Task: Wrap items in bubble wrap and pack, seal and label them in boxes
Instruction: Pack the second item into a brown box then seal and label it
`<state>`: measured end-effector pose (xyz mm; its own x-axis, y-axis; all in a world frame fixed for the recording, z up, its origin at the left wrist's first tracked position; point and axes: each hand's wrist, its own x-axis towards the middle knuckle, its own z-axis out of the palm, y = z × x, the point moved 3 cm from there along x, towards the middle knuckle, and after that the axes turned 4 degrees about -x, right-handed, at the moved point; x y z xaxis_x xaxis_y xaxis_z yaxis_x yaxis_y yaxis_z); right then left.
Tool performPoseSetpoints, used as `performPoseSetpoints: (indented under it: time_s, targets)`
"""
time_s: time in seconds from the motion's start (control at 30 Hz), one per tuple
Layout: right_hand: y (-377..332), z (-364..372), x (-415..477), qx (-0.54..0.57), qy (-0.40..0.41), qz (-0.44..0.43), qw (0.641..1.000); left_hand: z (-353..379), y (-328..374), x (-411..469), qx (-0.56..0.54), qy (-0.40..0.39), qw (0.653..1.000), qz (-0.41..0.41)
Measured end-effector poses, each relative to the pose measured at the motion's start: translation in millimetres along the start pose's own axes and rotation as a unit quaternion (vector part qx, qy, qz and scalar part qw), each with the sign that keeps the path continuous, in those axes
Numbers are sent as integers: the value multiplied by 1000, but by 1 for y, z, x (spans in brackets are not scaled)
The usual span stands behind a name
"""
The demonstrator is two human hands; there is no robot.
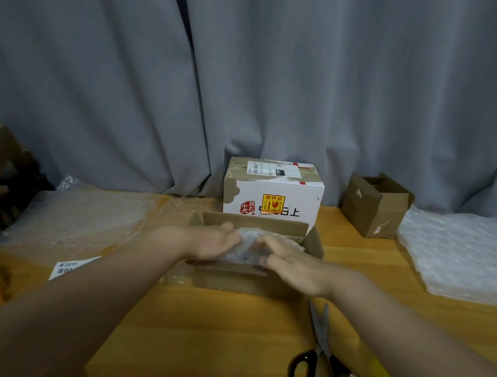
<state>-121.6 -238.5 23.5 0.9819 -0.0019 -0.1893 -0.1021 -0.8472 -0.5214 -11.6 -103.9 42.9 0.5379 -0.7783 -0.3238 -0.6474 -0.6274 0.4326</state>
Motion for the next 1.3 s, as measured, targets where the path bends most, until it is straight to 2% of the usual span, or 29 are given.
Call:
performPoseSetpoints:
  time_s: [0.1,0.17,0.27,0.33,0.37,0.47,0.53,0.67,0.83,0.97,1.03,1.2,1.3]
  targets:
    - [2,-7,-4,60,1,14,998,11,6,-3,52,-11,999,3]
    - [0,-5,3,-7,-18,33,999,19,8,-2,135,-36,990,-23]
    - [-9,-5,14,-102,-3,71,992,22,11,-2,195,36,980,-3]
    - [-14,-9,17,-127,34,83,988,27,10,-3,156,99,982,45]
    - [-14,-10,19,-127,50,81,987,32,6,-2,112,105,987,55]
    - [-3,-12,22,-66,91,86,990,39,-7,1,-21,53,997,48]
    - [7,-12,24,-26,100,99,990,37,-10,5,-64,13,996,52]
    - [7,-6,26,-65,42,109,991,36,-11,17,-17,-41,999,24]
    - [-4,8,31,-177,-35,138,974,35,-5,28,16,-46,999,-7]
    - [1,10,45,-190,-71,161,966,38,-6,37,8,-50,998,-41]
    - [4,10,50,-159,-81,171,969,38,-7,41,-5,-54,996,-74]
    - [-2,9,46,-111,-50,161,979,35,-5,39,-35,-17,983,-179]
    - [-8,7,37,-169,46,156,972,37,4,34,9,13,991,-133]
